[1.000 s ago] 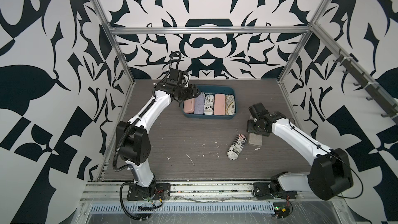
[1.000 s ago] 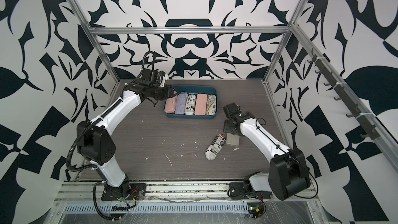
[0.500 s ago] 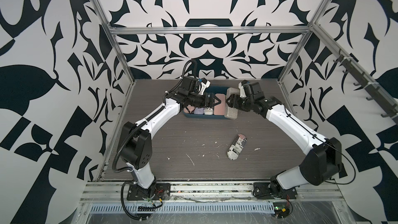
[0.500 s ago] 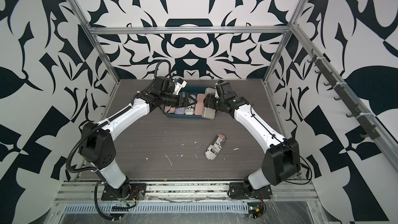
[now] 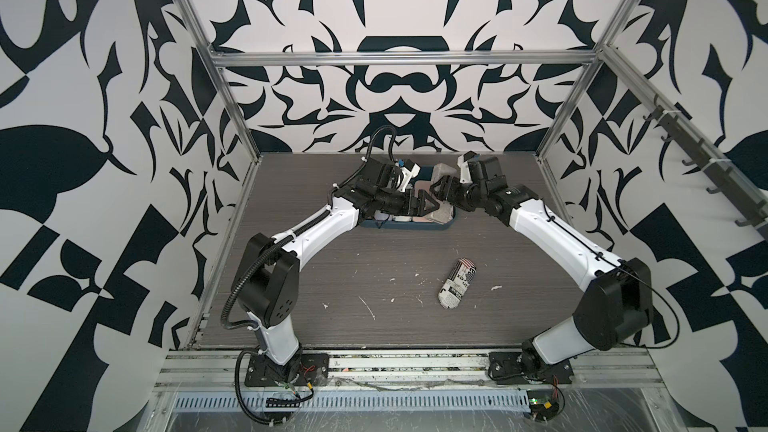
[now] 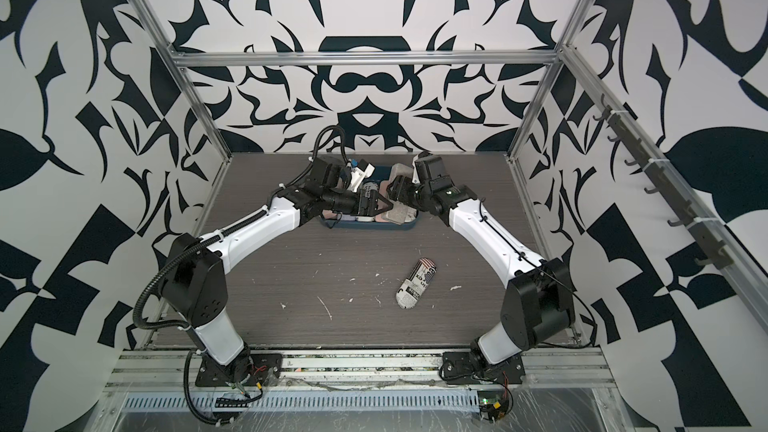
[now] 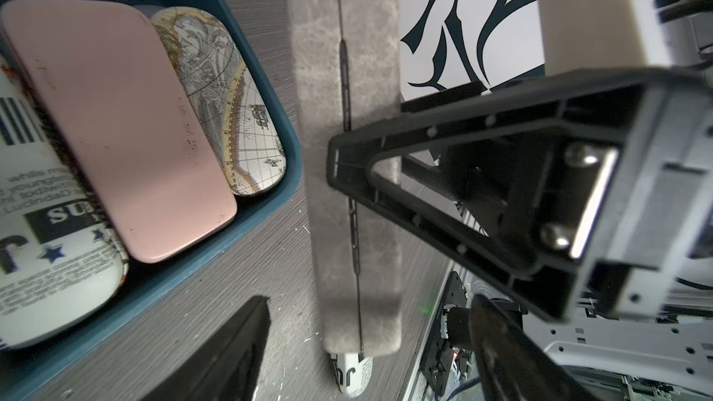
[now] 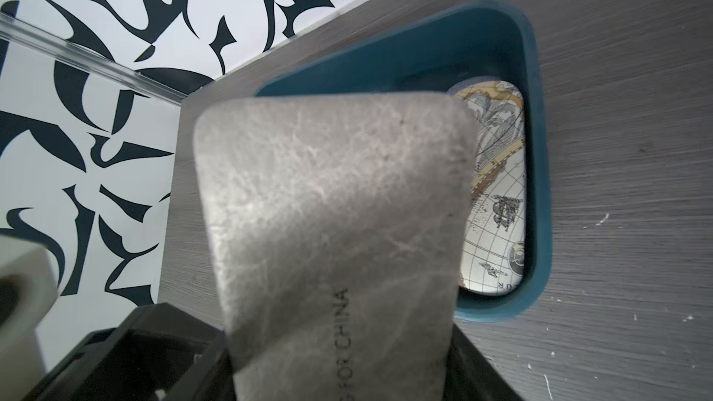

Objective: Put the glasses cases into the storage boxes
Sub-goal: Pick up the glasses case at the center of the board.

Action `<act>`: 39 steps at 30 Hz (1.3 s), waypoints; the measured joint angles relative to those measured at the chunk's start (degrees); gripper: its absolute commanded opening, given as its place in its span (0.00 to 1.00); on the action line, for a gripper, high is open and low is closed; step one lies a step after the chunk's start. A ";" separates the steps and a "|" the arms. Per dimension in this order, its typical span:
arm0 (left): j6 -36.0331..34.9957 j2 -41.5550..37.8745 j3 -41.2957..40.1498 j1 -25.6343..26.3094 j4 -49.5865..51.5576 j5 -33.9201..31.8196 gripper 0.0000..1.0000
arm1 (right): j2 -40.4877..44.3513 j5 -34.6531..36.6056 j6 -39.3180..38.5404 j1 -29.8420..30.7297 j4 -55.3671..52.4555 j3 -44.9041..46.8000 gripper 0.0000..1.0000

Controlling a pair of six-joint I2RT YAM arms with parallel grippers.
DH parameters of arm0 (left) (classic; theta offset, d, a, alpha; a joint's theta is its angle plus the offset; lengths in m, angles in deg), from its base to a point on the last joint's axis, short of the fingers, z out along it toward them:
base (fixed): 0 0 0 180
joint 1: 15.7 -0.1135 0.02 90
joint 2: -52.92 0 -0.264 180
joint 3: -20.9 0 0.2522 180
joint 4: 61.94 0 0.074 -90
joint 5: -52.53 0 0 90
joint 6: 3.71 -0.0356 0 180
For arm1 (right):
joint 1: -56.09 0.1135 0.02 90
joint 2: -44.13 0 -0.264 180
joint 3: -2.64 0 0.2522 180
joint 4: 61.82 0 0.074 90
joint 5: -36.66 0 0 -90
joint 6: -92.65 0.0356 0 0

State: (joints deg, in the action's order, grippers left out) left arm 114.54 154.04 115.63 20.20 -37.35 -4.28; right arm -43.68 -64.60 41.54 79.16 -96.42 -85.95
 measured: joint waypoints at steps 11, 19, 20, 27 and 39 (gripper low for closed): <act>-1.22 3.98 1.68 1.44 0.13 -3.15 0.80 | -0.59 -0.79 1.16 0.00 0.92 0.00 0.47; -1.64 4.42 2.25 1.99 -0.15 -4.04 0.62 | -1.31 -1.03 1.31 0.00 1.03 0.02 0.47; -1.62 4.50 2.29 2.01 -0.20 -4.07 0.59 | -1.31 -1.03 1.31 0.00 1.07 0.02 0.47; -0.74 4.87 2.54 2.32 -0.57 -4.00 0.34 | -1.53 -0.98 1.49 0.00 1.42 0.22 0.49; -1.92 4.96 3.08 2.36 0.26 -4.55 0.28 | -1.60 -1.03 1.05 -0.63 2.01 0.28 0.76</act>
State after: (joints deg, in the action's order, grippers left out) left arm 112.61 159.00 118.72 22.57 -37.09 -8.83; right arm -45.28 -65.63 42.59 78.52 -94.41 -85.67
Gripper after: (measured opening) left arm 0.375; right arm 0.727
